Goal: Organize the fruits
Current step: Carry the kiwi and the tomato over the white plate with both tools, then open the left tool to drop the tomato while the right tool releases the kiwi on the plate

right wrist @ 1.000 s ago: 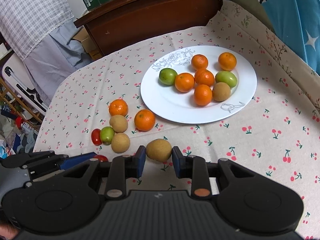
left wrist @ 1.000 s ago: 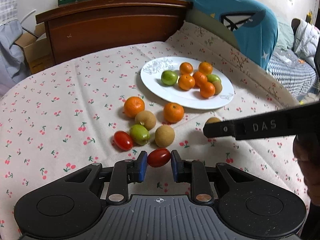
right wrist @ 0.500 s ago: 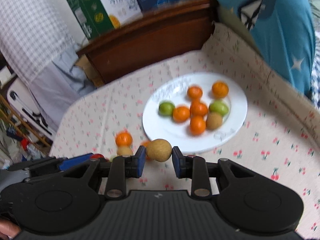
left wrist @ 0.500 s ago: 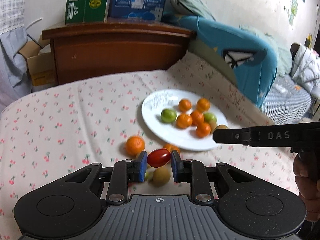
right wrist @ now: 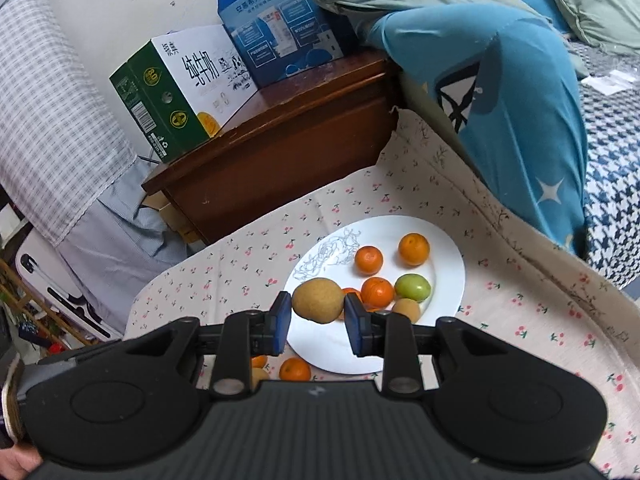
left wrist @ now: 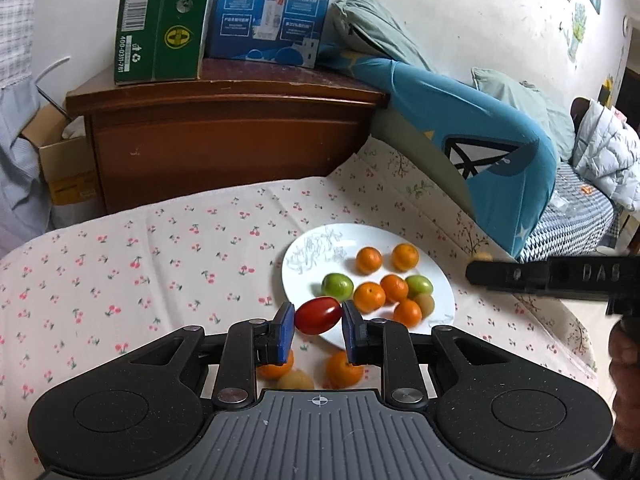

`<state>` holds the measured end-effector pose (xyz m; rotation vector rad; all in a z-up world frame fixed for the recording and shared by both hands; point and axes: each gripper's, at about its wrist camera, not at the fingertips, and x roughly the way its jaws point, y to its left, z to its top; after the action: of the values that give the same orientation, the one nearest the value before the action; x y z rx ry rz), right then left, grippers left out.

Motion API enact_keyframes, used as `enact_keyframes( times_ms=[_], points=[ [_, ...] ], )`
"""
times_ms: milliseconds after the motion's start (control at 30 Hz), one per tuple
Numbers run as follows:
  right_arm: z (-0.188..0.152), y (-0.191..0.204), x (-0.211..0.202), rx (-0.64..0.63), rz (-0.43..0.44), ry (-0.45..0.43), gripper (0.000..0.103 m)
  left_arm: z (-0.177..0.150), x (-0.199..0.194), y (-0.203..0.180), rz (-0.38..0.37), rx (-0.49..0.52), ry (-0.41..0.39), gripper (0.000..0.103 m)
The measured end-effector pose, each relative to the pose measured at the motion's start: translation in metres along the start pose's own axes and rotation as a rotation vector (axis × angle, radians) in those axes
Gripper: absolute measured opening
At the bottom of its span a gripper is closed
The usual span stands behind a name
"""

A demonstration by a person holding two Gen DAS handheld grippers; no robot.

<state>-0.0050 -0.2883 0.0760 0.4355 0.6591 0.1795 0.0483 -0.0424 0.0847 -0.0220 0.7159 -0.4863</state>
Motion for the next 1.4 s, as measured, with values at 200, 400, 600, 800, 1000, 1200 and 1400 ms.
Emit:
enact_keyframes(
  times_ms=[200, 400, 600, 800, 1000, 1200, 1400],
  points=[
    [-0.008, -0.002, 0.026, 0.014, -0.016, 0.041, 0.029, 0.012, 0.025, 0.01, -0.01, -0.005, 0.022, 0.023],
    [-0.014, -0.006, 0.048, 0.05, -0.028, 0.081, 0.029, 0.023, 0.057, 0.014, -0.036, 0.003, 0.046, 0.023],
    [-0.016, -0.006, 0.062, 0.071, -0.02, 0.102, 0.029, 0.032, 0.09, 0.016, -0.046, 0.005, 0.071, 0.023],
    [-0.017, -0.003, 0.076, 0.078, -0.034, 0.122, 0.029, 0.036, 0.113, 0.017, -0.056, 0.005, 0.092, 0.023],
    [-0.02, -0.007, 0.086, 0.108, -0.068, 0.136, 0.032, 0.038, 0.128, 0.013, -0.077, 0.009, 0.102, 0.023],
    [-0.016, -0.012, 0.082, 0.147, -0.054, 0.107, 0.032, 0.045, 0.125, 0.013, -0.077, -0.017, 0.098, 0.042],
    [-0.011, -0.013, 0.075, 0.152, -0.028, 0.081, 0.032, 0.056, 0.106, 0.014, -0.05, -0.026, 0.057, 0.068]
  ],
)
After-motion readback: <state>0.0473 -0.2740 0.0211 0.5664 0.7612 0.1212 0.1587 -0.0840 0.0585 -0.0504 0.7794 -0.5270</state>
